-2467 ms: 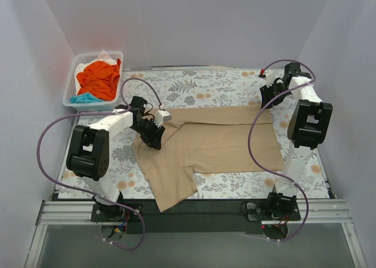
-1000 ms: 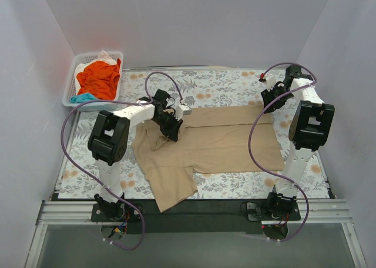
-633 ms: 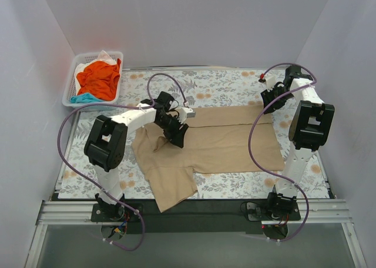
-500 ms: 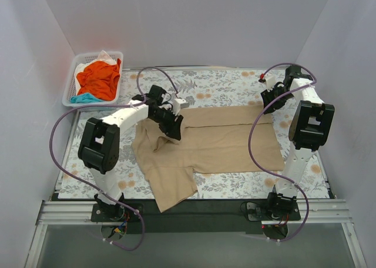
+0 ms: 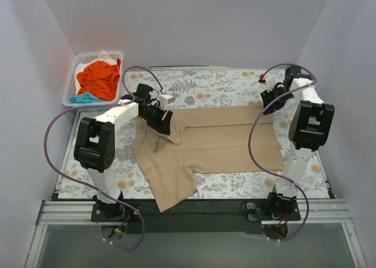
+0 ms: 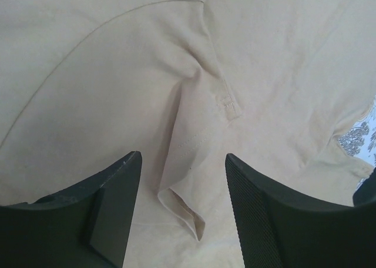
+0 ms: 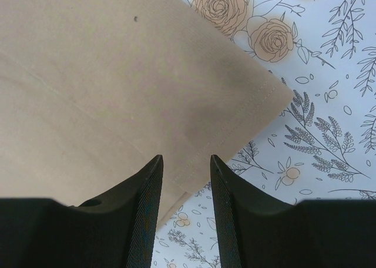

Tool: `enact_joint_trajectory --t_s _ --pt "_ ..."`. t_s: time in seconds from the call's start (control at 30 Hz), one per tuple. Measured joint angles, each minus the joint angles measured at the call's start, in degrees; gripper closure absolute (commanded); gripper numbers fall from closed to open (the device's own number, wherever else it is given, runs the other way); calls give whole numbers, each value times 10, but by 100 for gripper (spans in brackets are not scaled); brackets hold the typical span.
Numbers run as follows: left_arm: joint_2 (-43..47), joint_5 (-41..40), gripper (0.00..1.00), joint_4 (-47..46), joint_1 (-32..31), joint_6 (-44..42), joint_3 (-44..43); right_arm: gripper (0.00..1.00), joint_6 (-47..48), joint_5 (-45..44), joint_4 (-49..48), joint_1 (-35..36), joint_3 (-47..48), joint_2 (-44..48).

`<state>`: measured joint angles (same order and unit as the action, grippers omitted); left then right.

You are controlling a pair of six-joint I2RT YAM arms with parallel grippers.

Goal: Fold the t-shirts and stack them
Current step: Fold the tshirt

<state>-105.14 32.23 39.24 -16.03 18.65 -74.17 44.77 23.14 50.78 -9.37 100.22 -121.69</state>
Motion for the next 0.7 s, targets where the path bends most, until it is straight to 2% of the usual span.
enact_joint_trajectory --t_s 0.17,0.27,0.43,0.7 --pt "28 -18 61 -24 -26 -33 42 62 0 0 2 0 0 0" --pt "43 -38 66 -28 -65 -49 51 62 0 0 2 0 0 0" --pt "39 -64 60 -39 -117 -54 50 63 0 0 2 0 0 0" --pt "-15 -101 62 -46 -138 -45 40 64 0 0 2 0 0 -1"
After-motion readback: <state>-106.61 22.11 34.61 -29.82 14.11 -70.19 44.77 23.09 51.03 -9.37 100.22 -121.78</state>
